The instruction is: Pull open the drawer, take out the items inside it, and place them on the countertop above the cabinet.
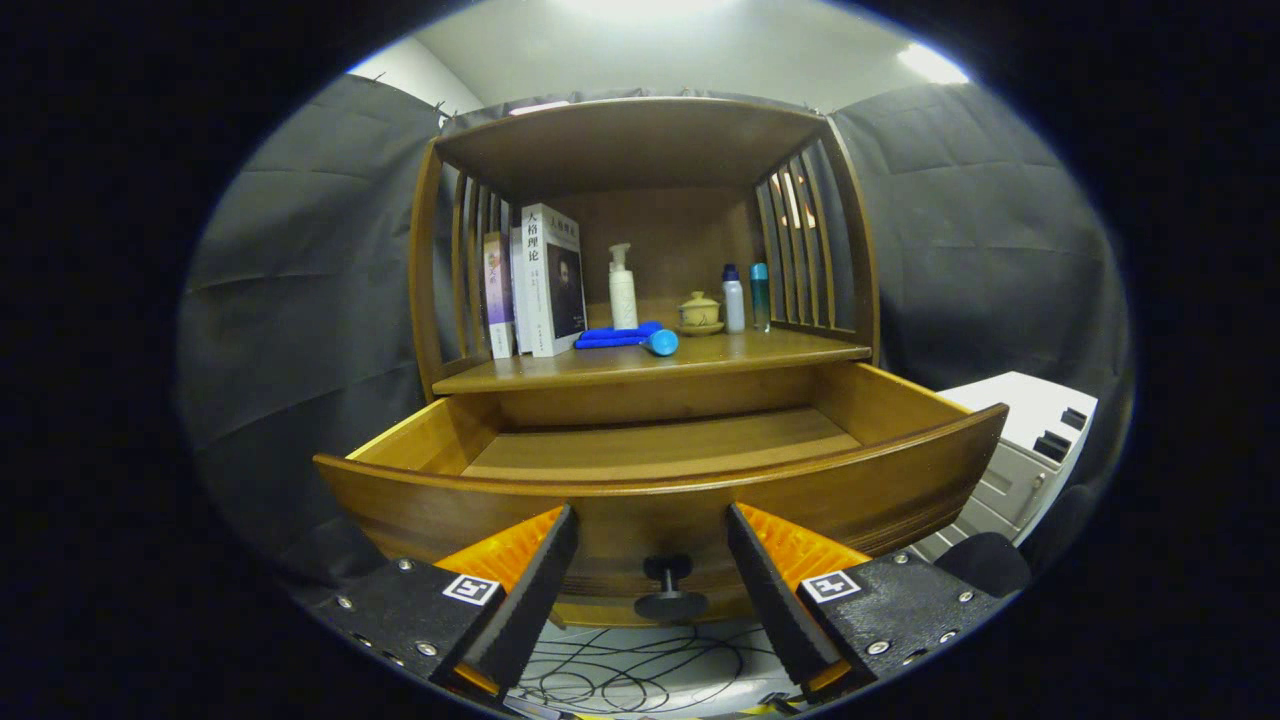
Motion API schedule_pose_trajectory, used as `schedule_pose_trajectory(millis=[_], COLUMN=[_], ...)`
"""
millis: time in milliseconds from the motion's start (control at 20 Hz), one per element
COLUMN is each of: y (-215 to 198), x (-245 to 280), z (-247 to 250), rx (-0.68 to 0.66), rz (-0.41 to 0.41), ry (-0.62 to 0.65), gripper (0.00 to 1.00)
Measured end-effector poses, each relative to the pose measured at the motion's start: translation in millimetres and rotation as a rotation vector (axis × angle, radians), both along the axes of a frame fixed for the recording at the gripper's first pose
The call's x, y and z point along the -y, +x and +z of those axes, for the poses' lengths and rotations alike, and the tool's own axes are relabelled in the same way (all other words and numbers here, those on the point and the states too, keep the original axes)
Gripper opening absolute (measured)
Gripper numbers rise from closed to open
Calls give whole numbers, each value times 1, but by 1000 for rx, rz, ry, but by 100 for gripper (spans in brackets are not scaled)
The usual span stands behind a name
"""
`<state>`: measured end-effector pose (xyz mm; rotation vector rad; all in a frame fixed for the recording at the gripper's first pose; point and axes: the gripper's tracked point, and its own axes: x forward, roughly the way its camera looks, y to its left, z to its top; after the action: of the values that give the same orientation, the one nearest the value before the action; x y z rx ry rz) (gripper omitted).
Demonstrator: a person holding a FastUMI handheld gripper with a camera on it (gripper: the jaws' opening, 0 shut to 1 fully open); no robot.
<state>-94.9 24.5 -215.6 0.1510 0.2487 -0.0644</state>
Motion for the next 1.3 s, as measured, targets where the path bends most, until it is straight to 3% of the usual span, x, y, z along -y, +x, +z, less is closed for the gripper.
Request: schedule_pose_trajectory(millis=[750, 1300], y=[14, 68], x=[8, 14], z=[-2, 6], rx=[37, 57], rz=[32, 32], ry=[-57, -65], gripper=[93, 93])
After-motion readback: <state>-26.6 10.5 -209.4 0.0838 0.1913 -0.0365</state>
